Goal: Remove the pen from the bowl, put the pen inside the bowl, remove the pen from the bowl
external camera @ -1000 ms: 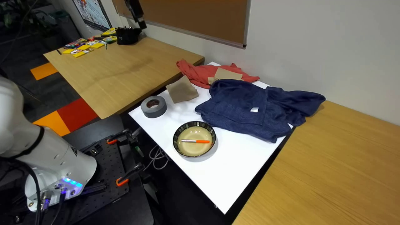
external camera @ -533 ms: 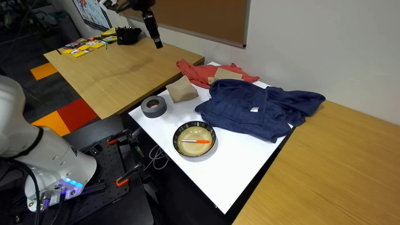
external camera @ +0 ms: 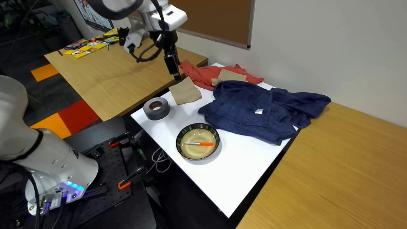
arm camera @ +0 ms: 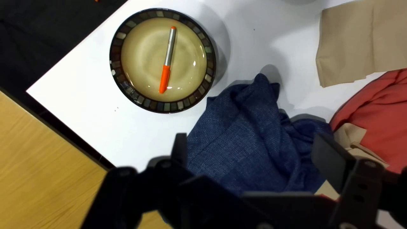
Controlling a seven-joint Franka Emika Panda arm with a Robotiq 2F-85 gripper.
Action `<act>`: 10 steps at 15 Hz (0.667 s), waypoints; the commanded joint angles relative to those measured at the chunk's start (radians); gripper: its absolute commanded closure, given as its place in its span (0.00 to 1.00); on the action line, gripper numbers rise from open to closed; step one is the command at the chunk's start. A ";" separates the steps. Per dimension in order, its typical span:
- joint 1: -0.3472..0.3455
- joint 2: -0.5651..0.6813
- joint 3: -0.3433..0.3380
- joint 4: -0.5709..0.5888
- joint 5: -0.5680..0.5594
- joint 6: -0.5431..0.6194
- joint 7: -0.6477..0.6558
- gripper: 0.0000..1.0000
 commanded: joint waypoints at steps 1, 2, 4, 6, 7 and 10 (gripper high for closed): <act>-0.031 0.054 -0.014 -0.045 -0.047 0.094 0.057 0.00; -0.037 0.071 -0.021 -0.054 -0.055 0.112 0.065 0.00; -0.044 0.106 -0.036 -0.066 -0.065 0.142 0.076 0.00; -0.052 0.144 -0.052 -0.074 -0.074 0.166 0.087 0.00; -0.033 0.119 -0.056 -0.064 -0.051 0.128 0.045 0.00; -0.032 0.136 -0.062 -0.063 -0.052 0.131 0.045 0.00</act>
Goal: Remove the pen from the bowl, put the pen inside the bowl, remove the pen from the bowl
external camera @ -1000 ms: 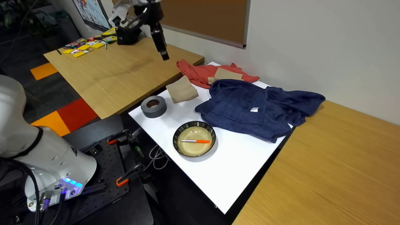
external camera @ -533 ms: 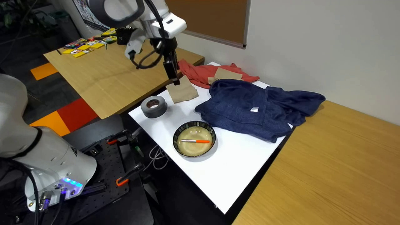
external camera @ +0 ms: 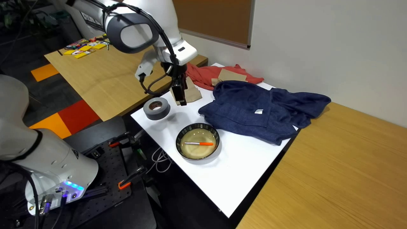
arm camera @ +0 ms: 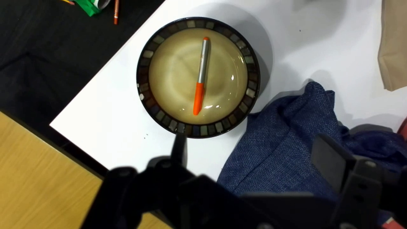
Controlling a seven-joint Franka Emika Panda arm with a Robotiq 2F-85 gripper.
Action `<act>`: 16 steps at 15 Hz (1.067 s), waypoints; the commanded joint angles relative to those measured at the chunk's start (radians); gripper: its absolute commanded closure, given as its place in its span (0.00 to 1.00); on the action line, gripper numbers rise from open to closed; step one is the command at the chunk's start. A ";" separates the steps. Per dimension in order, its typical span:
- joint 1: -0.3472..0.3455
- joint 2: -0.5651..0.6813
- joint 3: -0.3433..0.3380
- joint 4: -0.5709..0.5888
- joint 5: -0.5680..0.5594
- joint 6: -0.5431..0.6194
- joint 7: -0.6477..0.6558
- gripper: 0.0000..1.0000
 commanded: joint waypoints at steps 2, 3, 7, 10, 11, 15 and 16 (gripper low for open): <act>0.014 -0.003 -0.010 0.002 -0.002 -0.002 0.001 0.00; 0.014 -0.003 -0.010 0.002 -0.002 -0.002 0.001 0.00; -0.003 0.061 -0.014 0.013 -0.056 0.046 0.058 0.00; -0.003 0.127 -0.032 0.018 -0.062 0.087 0.070 0.00; 0.000 0.152 -0.042 0.018 -0.058 0.107 0.064 0.00; 0.016 0.254 -0.082 0.022 -0.062 0.177 0.061 0.00; 0.022 0.278 -0.090 0.022 -0.052 0.196 0.056 0.00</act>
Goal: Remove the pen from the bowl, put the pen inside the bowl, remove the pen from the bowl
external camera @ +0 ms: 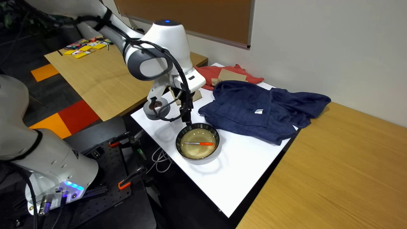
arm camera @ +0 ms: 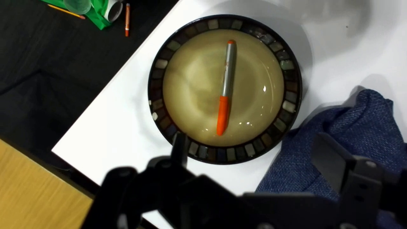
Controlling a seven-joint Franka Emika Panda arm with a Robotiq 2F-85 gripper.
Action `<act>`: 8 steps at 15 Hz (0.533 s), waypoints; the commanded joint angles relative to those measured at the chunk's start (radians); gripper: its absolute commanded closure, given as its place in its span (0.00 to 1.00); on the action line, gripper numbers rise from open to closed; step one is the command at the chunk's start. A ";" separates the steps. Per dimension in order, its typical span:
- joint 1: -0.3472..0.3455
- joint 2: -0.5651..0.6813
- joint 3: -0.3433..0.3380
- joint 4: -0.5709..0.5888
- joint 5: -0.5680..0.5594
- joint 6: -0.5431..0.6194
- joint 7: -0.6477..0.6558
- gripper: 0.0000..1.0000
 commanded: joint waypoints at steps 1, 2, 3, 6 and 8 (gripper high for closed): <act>0.029 0.091 -0.036 0.020 0.001 0.065 0.018 0.00; 0.037 0.114 -0.043 0.022 0.006 0.085 0.012 0.00; 0.044 0.139 -0.049 0.025 0.013 0.103 0.008 0.00; 0.064 0.203 -0.062 0.036 0.041 0.142 0.000 0.00; 0.077 0.241 -0.071 0.043 0.057 0.161 -0.002 0.00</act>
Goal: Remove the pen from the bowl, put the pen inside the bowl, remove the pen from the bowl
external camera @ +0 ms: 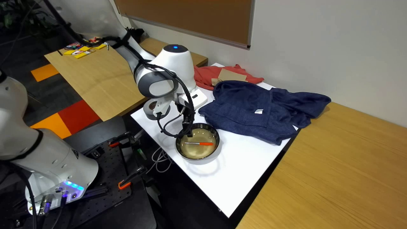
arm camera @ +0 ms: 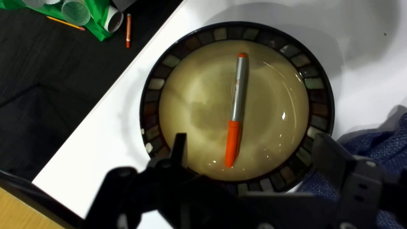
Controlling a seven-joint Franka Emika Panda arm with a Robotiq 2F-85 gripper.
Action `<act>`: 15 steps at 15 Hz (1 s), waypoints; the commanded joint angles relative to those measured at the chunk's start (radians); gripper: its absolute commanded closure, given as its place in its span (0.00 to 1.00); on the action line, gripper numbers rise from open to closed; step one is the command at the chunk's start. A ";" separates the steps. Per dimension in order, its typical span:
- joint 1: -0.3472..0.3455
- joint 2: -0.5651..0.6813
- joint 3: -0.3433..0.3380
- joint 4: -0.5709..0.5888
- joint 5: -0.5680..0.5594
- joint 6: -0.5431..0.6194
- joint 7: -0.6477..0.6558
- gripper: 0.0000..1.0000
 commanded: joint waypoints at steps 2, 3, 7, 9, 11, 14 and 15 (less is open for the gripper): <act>0.051 0.098 -0.040 0.041 0.046 0.058 0.002 0.00; 0.058 0.118 -0.045 0.048 0.054 0.073 0.000 0.00; 0.090 0.200 -0.073 0.084 0.077 0.119 -0.004 0.00; 0.092 0.237 -0.070 0.106 0.108 0.114 -0.009 0.00; 0.092 0.268 -0.065 0.125 0.134 0.108 -0.015 0.00; 0.097 0.307 -0.067 0.149 0.158 0.108 -0.018 0.00; 0.099 0.318 -0.069 0.156 0.163 0.107 -0.017 0.00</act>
